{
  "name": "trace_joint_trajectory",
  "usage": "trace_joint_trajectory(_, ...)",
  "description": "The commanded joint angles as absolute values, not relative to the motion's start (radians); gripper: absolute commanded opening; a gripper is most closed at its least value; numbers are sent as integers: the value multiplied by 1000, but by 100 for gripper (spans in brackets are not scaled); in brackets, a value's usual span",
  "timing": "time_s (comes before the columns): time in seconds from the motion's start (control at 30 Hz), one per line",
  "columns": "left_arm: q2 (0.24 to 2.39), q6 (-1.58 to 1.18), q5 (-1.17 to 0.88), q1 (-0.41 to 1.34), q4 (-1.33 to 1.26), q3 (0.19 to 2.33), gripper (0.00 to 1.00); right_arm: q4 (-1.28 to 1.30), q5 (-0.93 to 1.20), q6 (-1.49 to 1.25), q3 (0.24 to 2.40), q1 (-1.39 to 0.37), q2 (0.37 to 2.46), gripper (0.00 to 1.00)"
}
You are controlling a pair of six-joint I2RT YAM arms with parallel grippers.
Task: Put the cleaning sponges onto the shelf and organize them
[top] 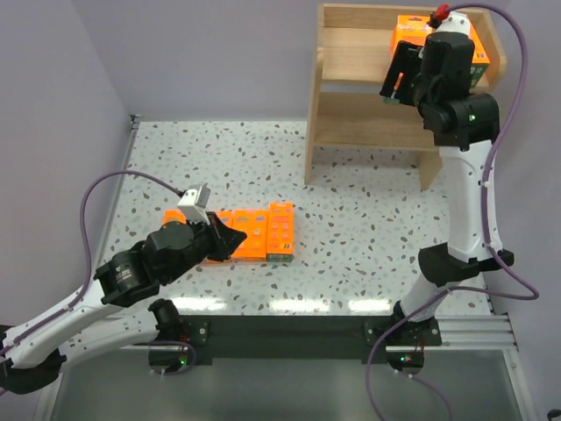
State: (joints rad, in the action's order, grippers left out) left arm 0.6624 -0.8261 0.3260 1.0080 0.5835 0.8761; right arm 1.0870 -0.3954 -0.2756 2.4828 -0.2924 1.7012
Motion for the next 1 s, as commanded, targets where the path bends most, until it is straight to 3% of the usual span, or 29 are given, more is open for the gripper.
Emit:
trace_joint_trajectory(0.0, 649, -808, 325, 1005, 537, 910, 0, 1025, -325, -210, 2499, -272, 1663, 0)
trace_joint_trajectory(0.23, 655, -805, 330, 1005, 528, 905, 0, 1020, -273, -186, 2556, -195, 1721, 1)
trace_joint_trajectory(0.47, 670, -795, 328, 1005, 520, 904, 0, 1000, -236, -183, 2569, -149, 1762, 10)
trace_joint_trajectory(0.53, 672, -793, 331, 1005, 519, 900, 0, 993, -212, -186, 2572, -127, 1775, 19)
trace_joint_trajectory(0.57, 672, -792, 331, 1005, 517, 902, 0, 989, -207, -187, 2574, -121, 1781, 29)
trace_joint_trajectory(0.63, 673, -790, 333, 1005, 515, 902, 0, 988, -206, -190, 2588, -107, 1805, 35)
trace_joint_trajectory(0.67, 673, -790, 333, 1005, 517, 900, 0, 980, -207, -193, 2591, -103, 1810, 43)
trace_joint_trajectory(0.8, 673, -793, 336, 1005, 520, 900, 0, 947, -216, -198, 2623, -92, 1838, 53)
trace_joint_trajectory(0.87, 676, -793, 337, 1005, 518, 900, 0, 927, -227, -199, 2631, -89, 1842, 69)
trace_joint_trajectory(0.97, 681, -792, 341, 1005, 518, 904, 0, 910, -241, -198, 2632, -89, 1848, 81)
